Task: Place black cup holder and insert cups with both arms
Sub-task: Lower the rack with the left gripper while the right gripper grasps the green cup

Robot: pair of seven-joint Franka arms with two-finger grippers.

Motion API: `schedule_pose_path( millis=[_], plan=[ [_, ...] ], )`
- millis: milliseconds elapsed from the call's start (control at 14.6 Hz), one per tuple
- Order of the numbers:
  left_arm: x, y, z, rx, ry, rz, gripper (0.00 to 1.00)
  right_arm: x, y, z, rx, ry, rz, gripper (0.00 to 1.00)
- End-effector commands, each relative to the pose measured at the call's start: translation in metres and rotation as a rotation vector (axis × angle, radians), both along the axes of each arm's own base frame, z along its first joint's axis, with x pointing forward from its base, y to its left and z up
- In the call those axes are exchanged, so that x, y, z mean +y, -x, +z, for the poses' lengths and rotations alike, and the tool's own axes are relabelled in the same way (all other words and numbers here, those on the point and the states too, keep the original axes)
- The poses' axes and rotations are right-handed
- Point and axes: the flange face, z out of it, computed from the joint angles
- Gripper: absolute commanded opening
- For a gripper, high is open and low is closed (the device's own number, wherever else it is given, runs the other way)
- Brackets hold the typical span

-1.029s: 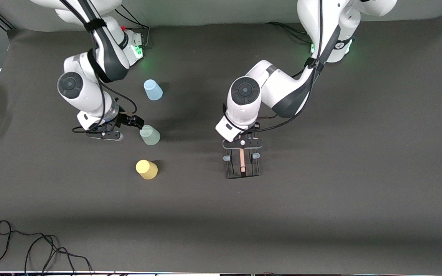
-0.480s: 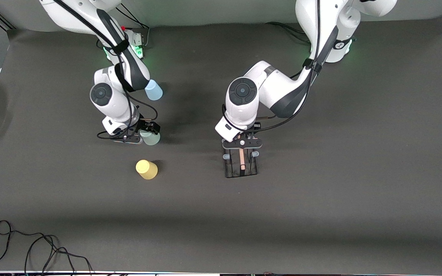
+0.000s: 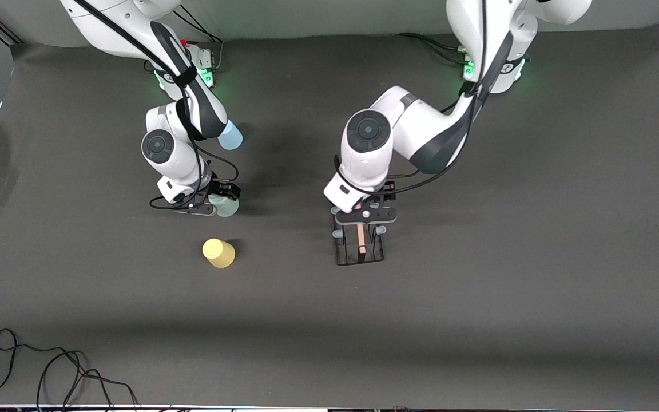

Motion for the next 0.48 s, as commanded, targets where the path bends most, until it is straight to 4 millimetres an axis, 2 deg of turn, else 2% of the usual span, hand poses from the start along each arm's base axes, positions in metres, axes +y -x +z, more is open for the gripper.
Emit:
schedule_pose_path(
  millis=[0, 69, 206, 343, 412],
  plan=[
    [0.040, -0.017, 0.063, -0.011, 0.007, 0.033, 1.00, 0.005, -0.005, 0.005, -0.015, -0.012, -0.025, 0.18],
    [0.058, -0.028, 0.082, -0.028, 0.026, 0.047, 1.00, 0.005, -0.006, 0.010, -0.021, -0.018, -0.028, 0.00],
    [0.101, -0.047, 0.116, -0.048, 0.068, 0.069, 1.00, 0.008, -0.008, 0.030, -0.033, -0.032, -0.052, 0.00],
    [0.150, -0.056, 0.128, 0.000, 0.027, 0.006, 1.00, 0.019, -0.010, 0.065, -0.009, -0.049, -0.082, 0.00],
    [0.184, -0.062, 0.136, 0.032, 0.015, -0.031, 1.00, 0.026, -0.009, 0.083, 0.013, -0.055, -0.076, 0.00]
  ],
)
